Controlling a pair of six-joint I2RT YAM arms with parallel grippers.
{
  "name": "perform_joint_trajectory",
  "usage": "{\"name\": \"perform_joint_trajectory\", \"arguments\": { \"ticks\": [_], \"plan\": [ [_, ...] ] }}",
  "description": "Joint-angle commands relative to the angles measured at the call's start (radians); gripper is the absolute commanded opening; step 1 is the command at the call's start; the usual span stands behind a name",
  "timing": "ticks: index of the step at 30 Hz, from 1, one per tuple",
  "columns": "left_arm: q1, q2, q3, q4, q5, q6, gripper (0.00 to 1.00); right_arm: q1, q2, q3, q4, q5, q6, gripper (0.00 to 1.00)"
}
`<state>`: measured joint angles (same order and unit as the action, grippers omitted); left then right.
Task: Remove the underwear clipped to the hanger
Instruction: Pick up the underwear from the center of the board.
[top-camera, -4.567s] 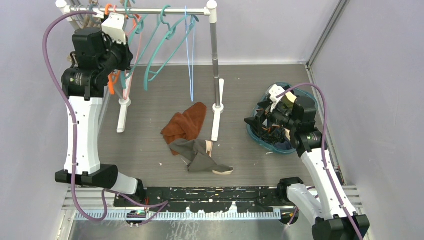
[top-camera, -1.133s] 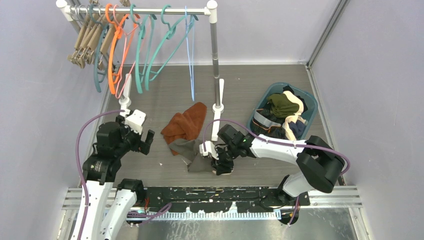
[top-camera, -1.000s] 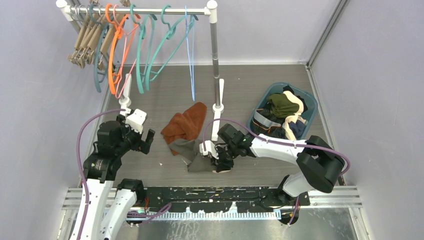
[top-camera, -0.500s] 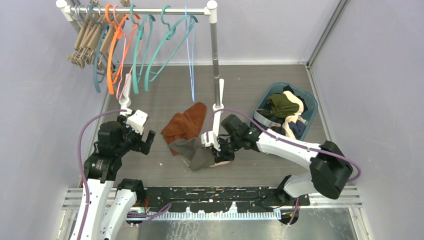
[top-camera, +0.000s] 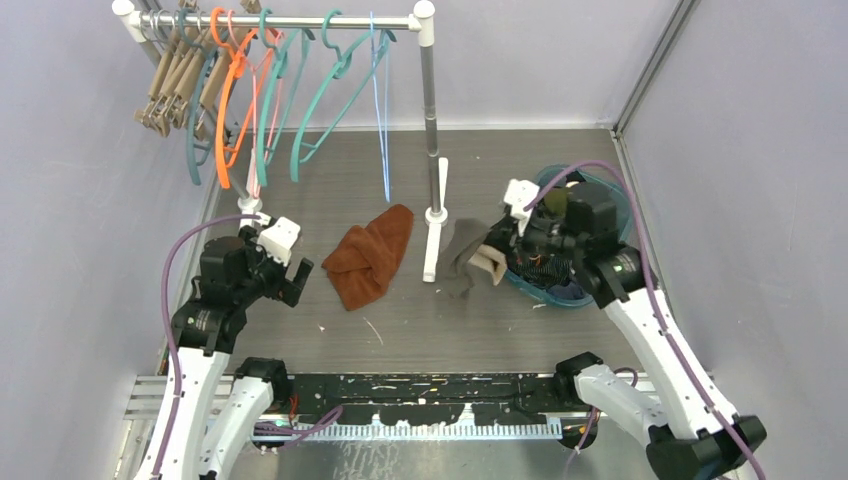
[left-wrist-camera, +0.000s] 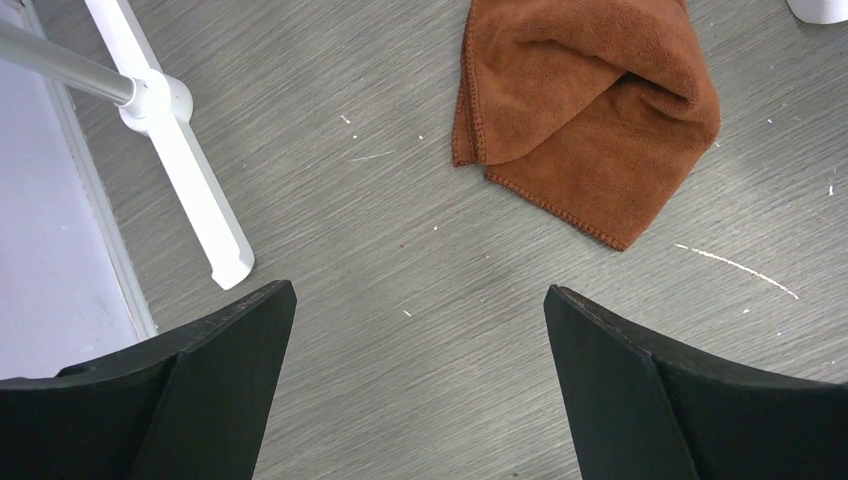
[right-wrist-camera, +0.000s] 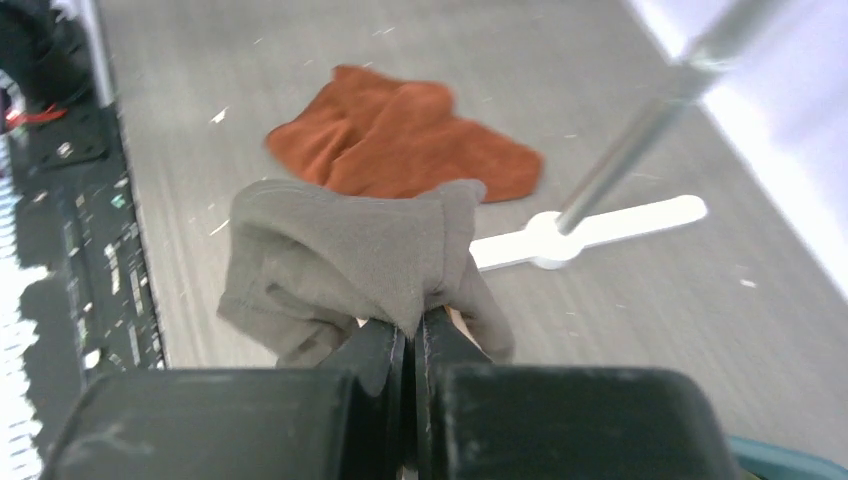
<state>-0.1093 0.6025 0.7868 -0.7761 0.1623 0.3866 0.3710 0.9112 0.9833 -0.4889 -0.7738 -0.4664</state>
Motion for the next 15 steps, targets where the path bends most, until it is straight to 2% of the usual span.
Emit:
{"name": "perform_joint_trajectory", "arguments": {
  "ticks": [1,10,15],
  "plan": [
    [0.000,-0.002,0.003,0.067,0.027,0.015,0.98,-0.077,-0.051,0.133,-0.004,0.134,0.085,0.01],
    [0.000,-0.010,-0.005,0.069,0.043,0.020,0.98,-0.157,-0.038,0.289,-0.040,0.638,0.147,0.01],
    [0.001,-0.012,-0.007,0.067,0.052,0.021,0.98,-0.207,-0.032,0.298,-0.029,0.813,0.126,0.01]
  ]
}}
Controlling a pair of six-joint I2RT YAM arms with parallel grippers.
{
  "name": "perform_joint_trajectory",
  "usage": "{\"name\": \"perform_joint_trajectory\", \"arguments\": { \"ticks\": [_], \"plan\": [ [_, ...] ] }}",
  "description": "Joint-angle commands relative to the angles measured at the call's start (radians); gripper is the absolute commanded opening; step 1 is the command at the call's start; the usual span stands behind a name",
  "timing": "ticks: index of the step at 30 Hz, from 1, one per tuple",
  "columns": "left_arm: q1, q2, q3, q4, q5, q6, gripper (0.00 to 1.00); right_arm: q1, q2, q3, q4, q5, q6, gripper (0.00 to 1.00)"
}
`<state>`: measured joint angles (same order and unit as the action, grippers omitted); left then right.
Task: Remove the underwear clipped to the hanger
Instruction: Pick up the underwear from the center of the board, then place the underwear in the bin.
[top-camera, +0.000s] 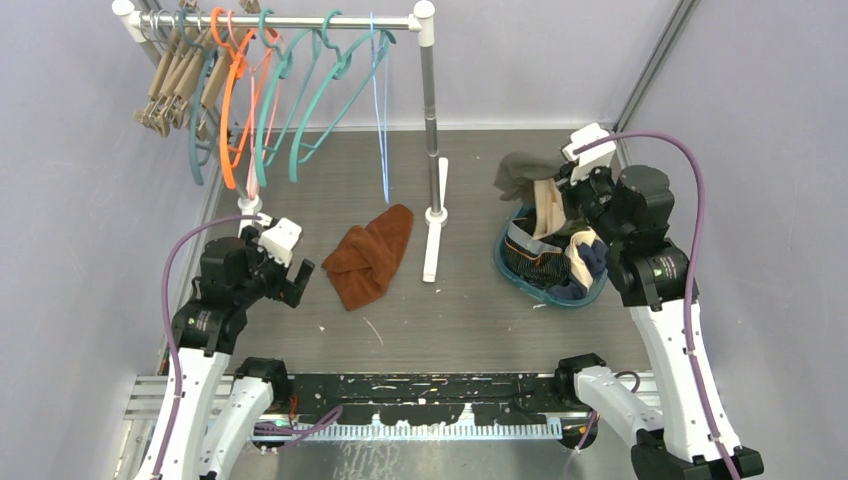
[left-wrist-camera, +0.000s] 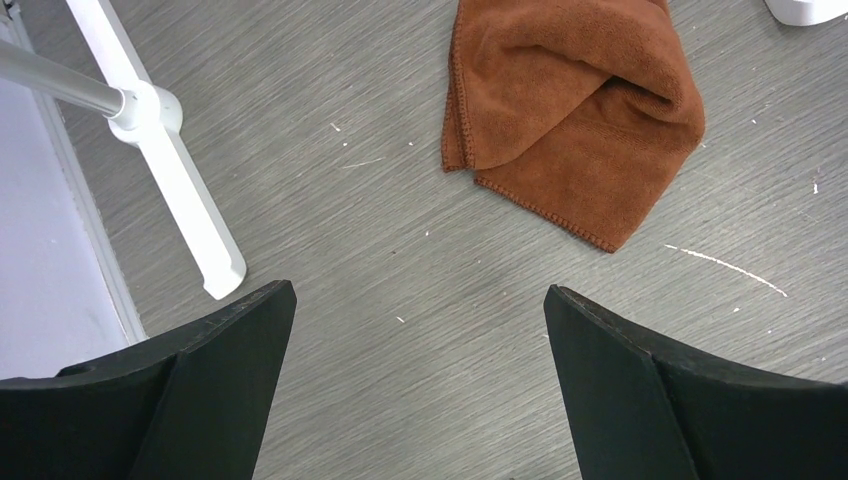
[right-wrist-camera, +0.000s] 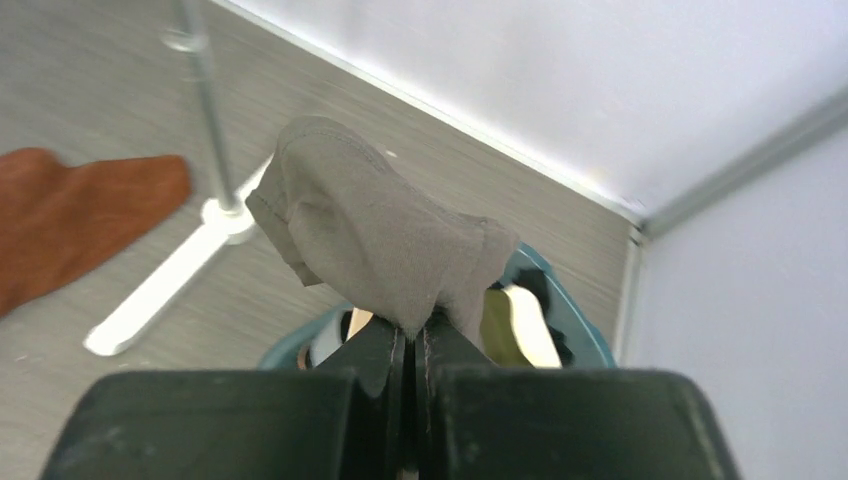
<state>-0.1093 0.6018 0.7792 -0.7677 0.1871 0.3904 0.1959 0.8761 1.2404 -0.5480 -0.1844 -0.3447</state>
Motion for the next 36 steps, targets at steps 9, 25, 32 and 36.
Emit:
{"name": "perform_joint_trajectory", "arguments": {
  "ticks": [9,25,32,36],
  "plan": [
    [0.000,-0.019,-0.001,0.064,0.051,0.010,0.98,-0.177,0.076,0.022,0.061,0.321,-0.060,0.01],
    [0.000,-0.032,-0.018,0.067,0.054,0.013,0.98,-0.444,0.206,-0.057,0.082,0.072,-0.036,0.01],
    [0.000,-0.028,-0.019,0.066,0.055,0.013,0.98,-0.453,0.251,-0.112,0.068,-0.176,0.000,0.01],
    [0.000,-0.024,-0.015,0.066,0.057,0.012,0.98,-0.452,0.251,-0.071,0.017,-0.303,0.025,0.01]
  ]
}}
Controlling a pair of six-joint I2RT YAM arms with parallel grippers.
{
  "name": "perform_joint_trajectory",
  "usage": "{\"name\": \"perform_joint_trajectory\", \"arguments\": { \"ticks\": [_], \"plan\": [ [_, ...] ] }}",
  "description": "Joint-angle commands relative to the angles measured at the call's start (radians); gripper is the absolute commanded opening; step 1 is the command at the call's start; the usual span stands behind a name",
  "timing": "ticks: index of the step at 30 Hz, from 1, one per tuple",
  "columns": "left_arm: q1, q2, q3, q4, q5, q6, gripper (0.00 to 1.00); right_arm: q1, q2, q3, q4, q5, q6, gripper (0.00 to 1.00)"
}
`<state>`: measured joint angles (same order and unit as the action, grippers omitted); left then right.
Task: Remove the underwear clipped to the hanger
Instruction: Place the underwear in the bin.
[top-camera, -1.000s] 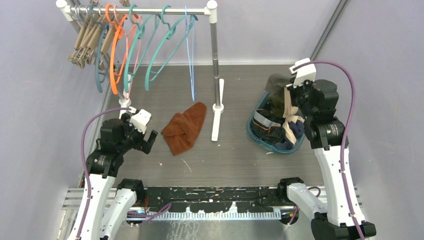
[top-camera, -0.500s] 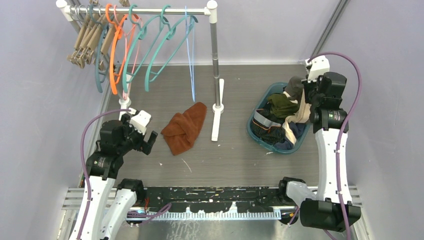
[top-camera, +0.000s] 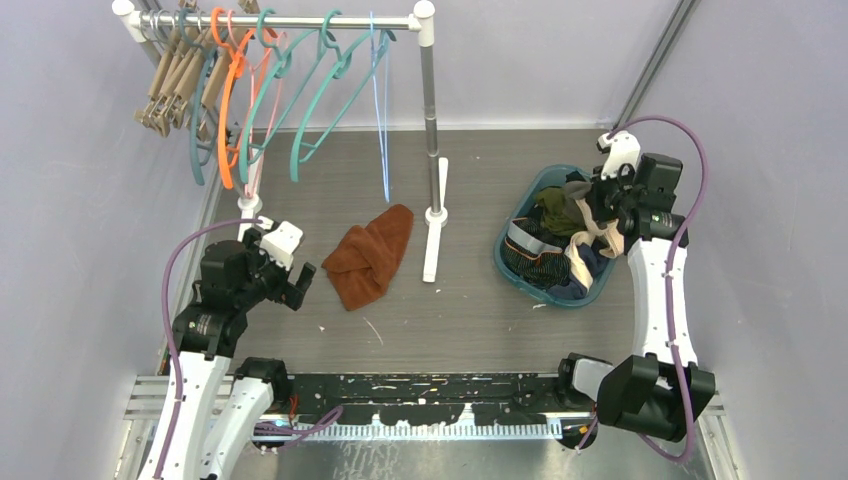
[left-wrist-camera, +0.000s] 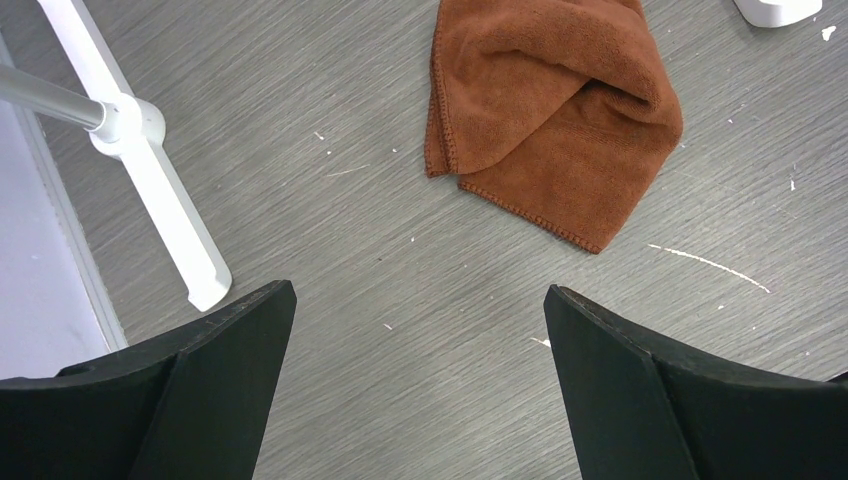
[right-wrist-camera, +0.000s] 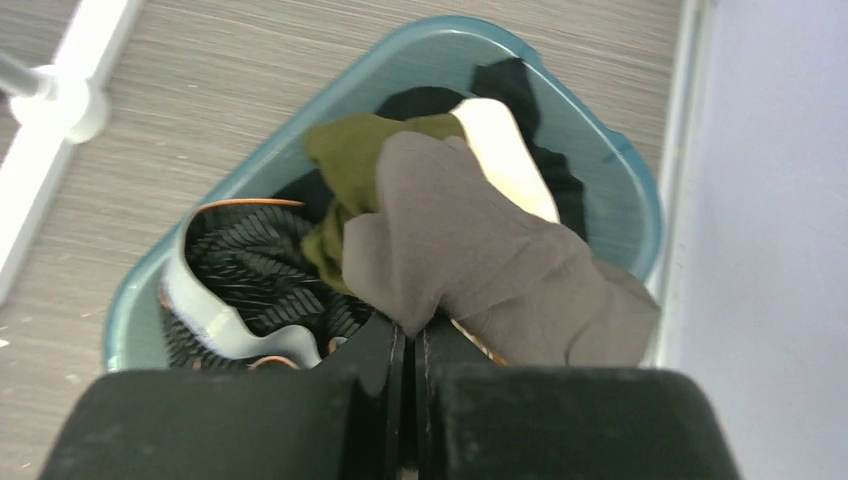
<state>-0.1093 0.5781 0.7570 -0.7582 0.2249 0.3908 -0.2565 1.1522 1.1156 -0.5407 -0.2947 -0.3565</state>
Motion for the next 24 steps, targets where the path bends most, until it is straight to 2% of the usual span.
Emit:
{"name": "perform_joint_trajectory", "arguments": {
  "ticks": [1,7,12,20,24],
  "plan": [
    [0.000,0.001,0.008,0.058,0.019,0.013,0.98,0.000,-0.030,0.067,0.000,-0.218,0.044,0.01],
    [0.000,0.003,0.010,0.060,0.018,0.013,0.98,0.000,-0.088,0.115,-0.029,-0.301,0.084,0.01],
    [0.000,0.006,0.012,0.059,0.019,0.013,0.98,0.000,-0.118,0.098,-0.032,-0.290,0.093,0.01],
    [0.000,0.010,0.023,0.051,0.019,0.018,0.98,-0.004,-0.019,-0.002,0.032,-0.065,0.030,0.01],
    [0.001,0.011,0.024,0.049,0.017,0.020,0.98,-0.017,0.072,-0.024,0.043,-0.005,-0.006,0.01]
  ]
}}
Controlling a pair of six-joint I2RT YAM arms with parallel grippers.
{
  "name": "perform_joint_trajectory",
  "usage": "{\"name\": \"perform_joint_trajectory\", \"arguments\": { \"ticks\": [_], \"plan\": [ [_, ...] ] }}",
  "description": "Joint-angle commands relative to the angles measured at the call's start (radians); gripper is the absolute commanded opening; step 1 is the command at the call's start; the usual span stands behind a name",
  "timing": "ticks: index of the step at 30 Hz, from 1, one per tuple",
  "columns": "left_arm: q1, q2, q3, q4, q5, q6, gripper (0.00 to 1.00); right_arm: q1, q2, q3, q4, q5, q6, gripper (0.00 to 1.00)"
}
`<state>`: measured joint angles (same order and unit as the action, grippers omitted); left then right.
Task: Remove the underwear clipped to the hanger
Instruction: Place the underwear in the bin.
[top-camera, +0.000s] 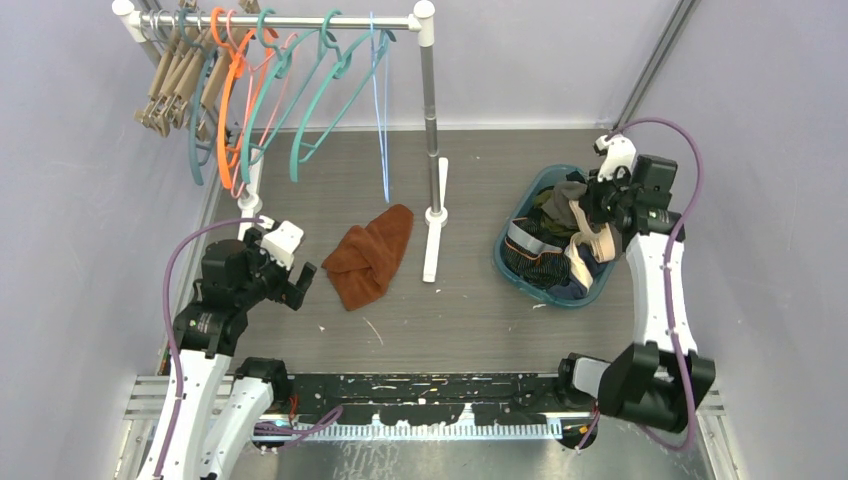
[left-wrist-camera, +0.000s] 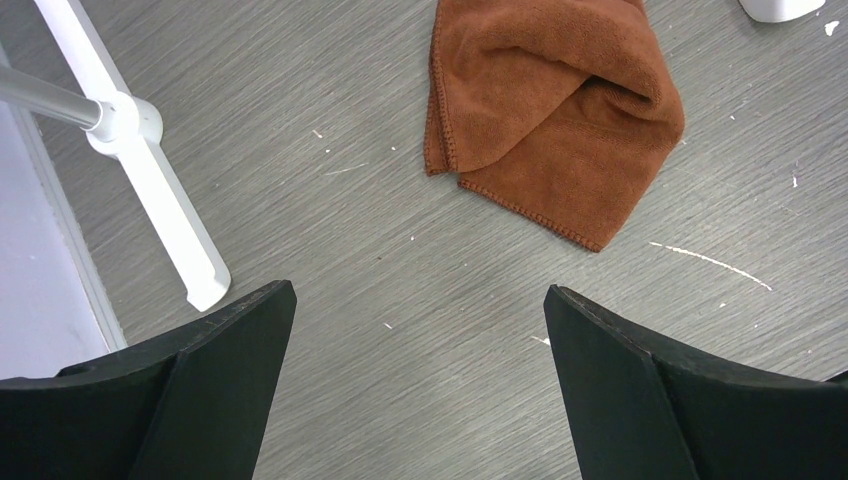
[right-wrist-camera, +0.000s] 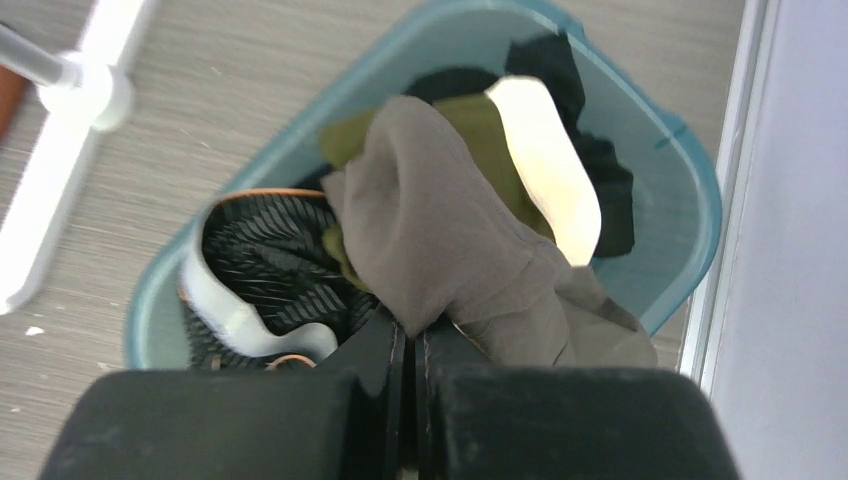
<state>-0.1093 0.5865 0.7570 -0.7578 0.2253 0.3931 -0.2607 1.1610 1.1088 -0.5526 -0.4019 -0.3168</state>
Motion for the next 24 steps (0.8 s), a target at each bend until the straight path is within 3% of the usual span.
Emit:
{"name": "perform_joint_trajectory", "arguments": {
  "ticks": [1,9,14,19,24],
  "plan": [
    [0.000,0.003,0.022,0.049,0.017,0.018,0.98,-0.014,0.079,-0.023,0.059,0.112,-0.053,0.01],
    [0.000,0.004,0.021,0.048,0.007,0.007,0.98,-0.045,0.219,-0.074,0.110,0.216,-0.129,0.01],
    [0.000,0.006,0.033,0.037,-0.027,-0.028,0.98,-0.051,0.325,-0.116,0.149,0.276,-0.181,0.07],
    [0.000,0.004,0.058,0.023,-0.063,-0.028,0.98,-0.050,0.421,-0.117,0.150,0.256,-0.194,0.19],
    [0.000,0.003,0.070,-0.003,-0.080,-0.033,0.98,-0.050,0.406,-0.090,0.113,0.234,-0.198,0.37]
  ]
}}
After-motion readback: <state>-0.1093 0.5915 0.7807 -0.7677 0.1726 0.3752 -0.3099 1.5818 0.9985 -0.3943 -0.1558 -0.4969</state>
